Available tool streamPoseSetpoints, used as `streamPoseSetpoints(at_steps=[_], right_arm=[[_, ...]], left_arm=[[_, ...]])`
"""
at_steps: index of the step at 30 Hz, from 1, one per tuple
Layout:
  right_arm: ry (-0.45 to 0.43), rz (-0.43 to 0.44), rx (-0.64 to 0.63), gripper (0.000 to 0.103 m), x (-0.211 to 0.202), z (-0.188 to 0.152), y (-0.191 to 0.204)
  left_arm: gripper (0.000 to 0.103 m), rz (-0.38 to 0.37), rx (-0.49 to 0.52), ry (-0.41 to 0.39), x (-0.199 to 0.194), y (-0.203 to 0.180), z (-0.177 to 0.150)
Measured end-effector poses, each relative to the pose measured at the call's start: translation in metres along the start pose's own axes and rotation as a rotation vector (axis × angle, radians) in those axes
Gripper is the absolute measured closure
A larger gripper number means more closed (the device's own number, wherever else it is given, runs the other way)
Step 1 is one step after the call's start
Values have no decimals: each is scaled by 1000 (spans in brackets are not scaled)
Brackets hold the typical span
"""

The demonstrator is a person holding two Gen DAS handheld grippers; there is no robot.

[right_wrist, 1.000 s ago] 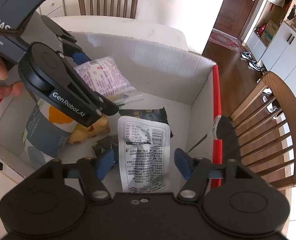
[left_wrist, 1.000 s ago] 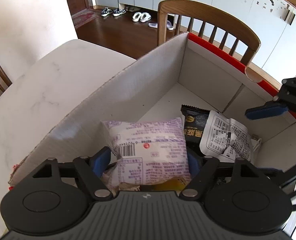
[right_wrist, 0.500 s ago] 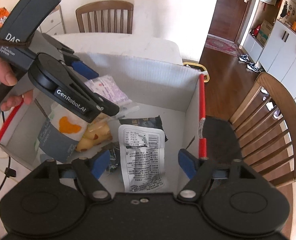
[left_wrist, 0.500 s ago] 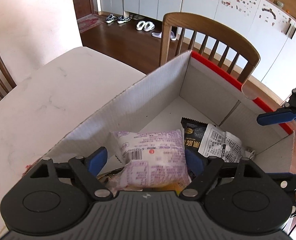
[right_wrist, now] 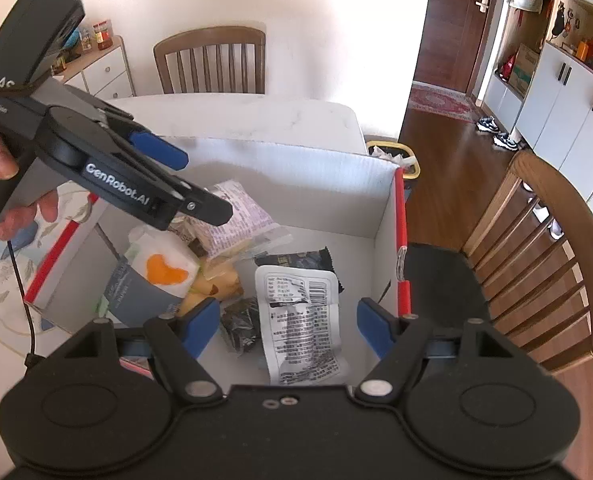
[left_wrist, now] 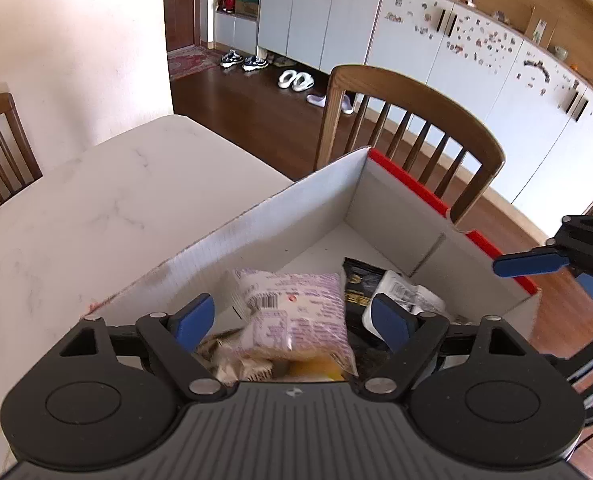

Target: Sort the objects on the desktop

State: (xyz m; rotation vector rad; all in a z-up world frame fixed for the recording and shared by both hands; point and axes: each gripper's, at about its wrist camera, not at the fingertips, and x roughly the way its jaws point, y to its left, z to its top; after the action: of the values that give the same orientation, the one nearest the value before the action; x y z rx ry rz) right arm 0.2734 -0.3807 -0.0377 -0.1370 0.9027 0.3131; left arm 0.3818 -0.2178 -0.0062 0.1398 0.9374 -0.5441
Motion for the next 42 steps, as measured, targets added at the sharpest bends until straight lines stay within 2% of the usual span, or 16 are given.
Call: streamPoseSetpoints(at_steps=[2,3,10,14,17,24,33,42], right_arm=[[-6,3,2,27,-3,0,2],[-10,1,4,27,-5,-1,3],[-47,5,17,27,-21,-7,9],[-73,10,28,27,-30,-11,11],[-95,13,36,27,-36,-13,14],[-126,24,28,25,-46,-18,22],[-186,55,47,12,-60,-28,31],[-204,69,78,11,-67,-43,40]], left_arm=[[6,-1,-4,-11,-7,-2,-5],[5,-1,-5,-17,-10,-4,-7],[3,24,-29,-86,-42,-12,-23],[3,120,-14,-169,-68,-25,-36],[3,153,-21,-200,-84,-30,-45],[2,141,-71,-201,-104,-37,-67],[0,158,-107,-201,-117,-42,-94],[0,156,-143,-183,-125,-47,-118]])
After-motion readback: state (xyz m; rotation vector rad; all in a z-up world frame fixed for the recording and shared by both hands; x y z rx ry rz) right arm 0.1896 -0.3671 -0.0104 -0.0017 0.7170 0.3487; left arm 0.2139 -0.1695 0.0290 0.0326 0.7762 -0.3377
